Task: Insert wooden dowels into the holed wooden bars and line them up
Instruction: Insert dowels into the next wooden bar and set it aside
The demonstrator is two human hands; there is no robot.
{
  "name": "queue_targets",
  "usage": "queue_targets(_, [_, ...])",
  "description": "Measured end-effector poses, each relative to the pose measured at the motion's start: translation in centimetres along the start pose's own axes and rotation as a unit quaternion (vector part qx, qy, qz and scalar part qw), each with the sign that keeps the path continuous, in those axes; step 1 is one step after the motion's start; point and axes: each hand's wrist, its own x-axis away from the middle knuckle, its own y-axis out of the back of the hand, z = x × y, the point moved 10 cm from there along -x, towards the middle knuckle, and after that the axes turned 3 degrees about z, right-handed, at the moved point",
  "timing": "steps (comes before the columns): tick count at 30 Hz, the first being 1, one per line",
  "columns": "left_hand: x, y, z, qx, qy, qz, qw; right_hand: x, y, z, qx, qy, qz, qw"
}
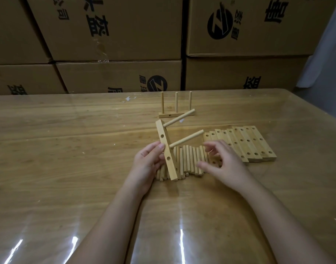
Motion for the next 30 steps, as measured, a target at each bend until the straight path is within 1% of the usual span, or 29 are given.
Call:
queue_targets(2, [0.1,0.0,0.1,0.003,0.005,0.002,1.000,-0.1,-1.7,-0.1,0.097,0.022,0.058,0.993])
queue_targets(4, [0.2,0.0,0.0,0.013,0.007,-0.001,1.000,-0.2,-2.1,-0.1,0.138,0.049,0.065,0.987])
queue_targets(9, [0.2,-0.2,-0.1,0.025,0.009,-0.012,1.000,-0.1,-1.8,0.3,0.125,0.072,0.072,0.987])
queue_targets(13, [0.2,-0.1,-0.1,0.028,0.010,-0.013,0.999,-0.1,-1.2,0.0,0.073,0.052,0.064,0.994])
queue_targets(16, [0.1,-0.1,0.0,0.029,0.011,-0.012,0.999,0.1,-0.7,-0.1,-0.022,0.029,0.047,0.998])
queue_targets(18, [0.1,0.1,0.1,0.034,0.010,-0.013,0.999,0.2,-0.1,-0.3,-0.076,0.013,0.010,0.997])
queue_targets(20, [0.0,0.2,0.2,0.036,0.009,-0.011,0.999,0.3,1.3,-0.9,-0.136,-0.011,-0.064,0.989])
queue_targets(21, [0.0,0.3,0.2,0.036,0.008,-0.009,0.999,0.4,2.0,-1.6,-0.191,-0.036,-0.109,0.975])
queue_targets(22, [0.0,0.3,0.1,0.036,0.006,-0.008,0.999,0.6,2.7,-2.6,-0.266,-0.069,-0.150,0.950])
queue_targets(23, [-0.1,0.3,0.1,0.034,0.004,-0.004,0.999,0.8,2.9,-3.6,-0.350,-0.102,-0.173,0.915])
queue_targets(24, [0.0,0.2,0.0,0.032,0.001,0.001,0.999,0.8,2.6,-4.2,-0.430,-0.128,-0.173,0.877])
queue_targets(25, [0.0,0.1,-0.1,0.030,-0.002,0.006,1.000,0.8,2.1,-4.4,-0.488,-0.143,-0.157,0.847])
queue_targets(26, [0.0,0.1,-0.1,0.030,-0.004,0.006,1.000,0.7,1.7,-4.5,-0.523,-0.149,-0.134,0.829])
queue_targets(28, [-0.1,0.2,0.0,0.032,-0.003,-0.003,0.999,0.6,0.9,-4.1,-0.559,-0.141,-0.092,0.812])
queue_targets(30, [-0.2,0.2,0.1,0.034,-0.003,-0.009,0.999,0.4,0.5,-3.5,-0.587,-0.123,-0.069,0.797])
